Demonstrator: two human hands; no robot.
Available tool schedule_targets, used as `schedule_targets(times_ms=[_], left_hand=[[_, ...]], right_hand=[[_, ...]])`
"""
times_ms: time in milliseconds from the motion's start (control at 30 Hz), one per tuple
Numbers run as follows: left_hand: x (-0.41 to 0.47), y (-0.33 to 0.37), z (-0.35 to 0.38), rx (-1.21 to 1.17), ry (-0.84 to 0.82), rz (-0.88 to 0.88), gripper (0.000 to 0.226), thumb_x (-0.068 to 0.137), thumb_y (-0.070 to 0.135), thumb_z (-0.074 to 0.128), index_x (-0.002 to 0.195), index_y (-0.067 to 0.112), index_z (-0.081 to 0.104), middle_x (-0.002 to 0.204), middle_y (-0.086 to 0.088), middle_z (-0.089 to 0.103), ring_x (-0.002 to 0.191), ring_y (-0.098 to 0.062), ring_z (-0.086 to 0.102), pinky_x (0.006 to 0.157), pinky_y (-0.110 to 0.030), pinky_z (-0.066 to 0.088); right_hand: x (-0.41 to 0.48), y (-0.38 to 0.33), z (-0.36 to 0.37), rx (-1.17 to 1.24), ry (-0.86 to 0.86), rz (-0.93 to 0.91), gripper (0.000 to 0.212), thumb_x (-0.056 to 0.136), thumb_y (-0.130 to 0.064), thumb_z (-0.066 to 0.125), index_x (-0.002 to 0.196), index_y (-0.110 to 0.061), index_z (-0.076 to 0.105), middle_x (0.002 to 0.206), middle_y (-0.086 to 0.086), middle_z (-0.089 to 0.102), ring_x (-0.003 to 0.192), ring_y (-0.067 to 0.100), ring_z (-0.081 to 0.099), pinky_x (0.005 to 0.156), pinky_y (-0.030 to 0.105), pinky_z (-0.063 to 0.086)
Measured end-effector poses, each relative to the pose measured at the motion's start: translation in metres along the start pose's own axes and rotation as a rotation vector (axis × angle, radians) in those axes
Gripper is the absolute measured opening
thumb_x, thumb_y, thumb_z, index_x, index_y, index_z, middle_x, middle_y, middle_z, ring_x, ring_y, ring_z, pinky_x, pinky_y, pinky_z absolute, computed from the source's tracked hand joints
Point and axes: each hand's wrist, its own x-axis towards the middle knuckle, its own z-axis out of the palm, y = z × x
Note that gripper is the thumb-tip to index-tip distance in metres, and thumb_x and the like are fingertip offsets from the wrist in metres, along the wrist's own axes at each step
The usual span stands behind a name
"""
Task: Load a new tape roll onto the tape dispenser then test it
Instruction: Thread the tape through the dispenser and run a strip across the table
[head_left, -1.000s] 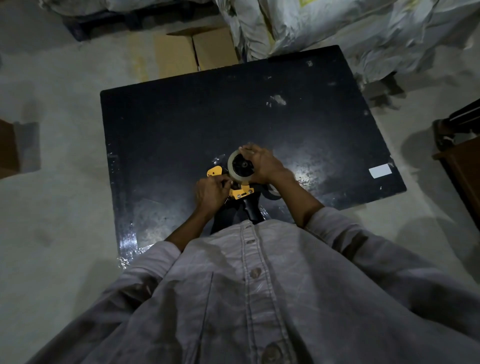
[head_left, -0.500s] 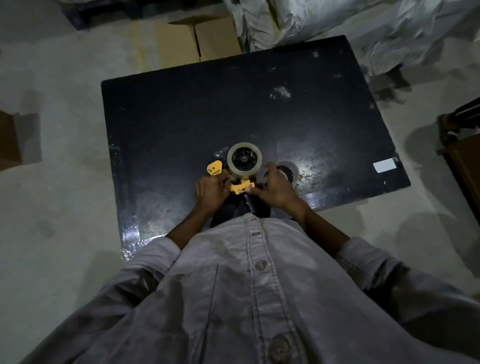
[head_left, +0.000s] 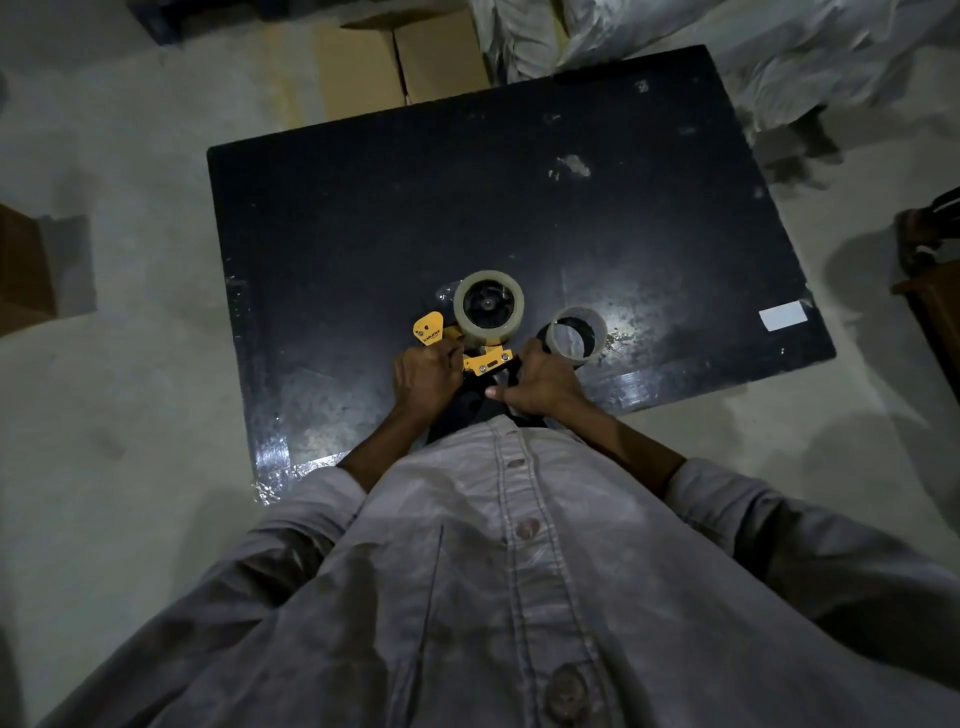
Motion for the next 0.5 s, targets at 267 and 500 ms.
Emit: schedule_targets(times_ms=[267,500], left_hand=[[-0.001,0.003,-0.018,-0.028,-0.018,0.005,0.005,0.09,0.016,0.092,0.091,0.02,0.09,0.059,-0.009,0.072,0.048,-0.035,0.068,0.055,-0.023,0.035],[-0.014,-0.005,-0.017,-0.029,-0.025,-0.015,0.005,0.089,0.018,0.085,0.087,0.017,0.09,0.059,-0.011,0.073,0.047,-0.037,0.067,0.051,-0.025,0.04]], right_hand=[[0.001,0.0,-0.004,-0.027,0.068,-0.047,0.087,0.085,-0.058,0.094,0.144,-0.01,0.051,0.137,0.019,0.073,0.127,0.042,0.072,0.088,0.042,0.054],[0.0,0.0,-0.006,-0.063,0.093,-0.091,0.079,0.088,-0.054,0.092,0.14,-0.014,0.048,0.13,0.017,0.073,0.124,0.042,0.072,0.085,0.04,0.049]])
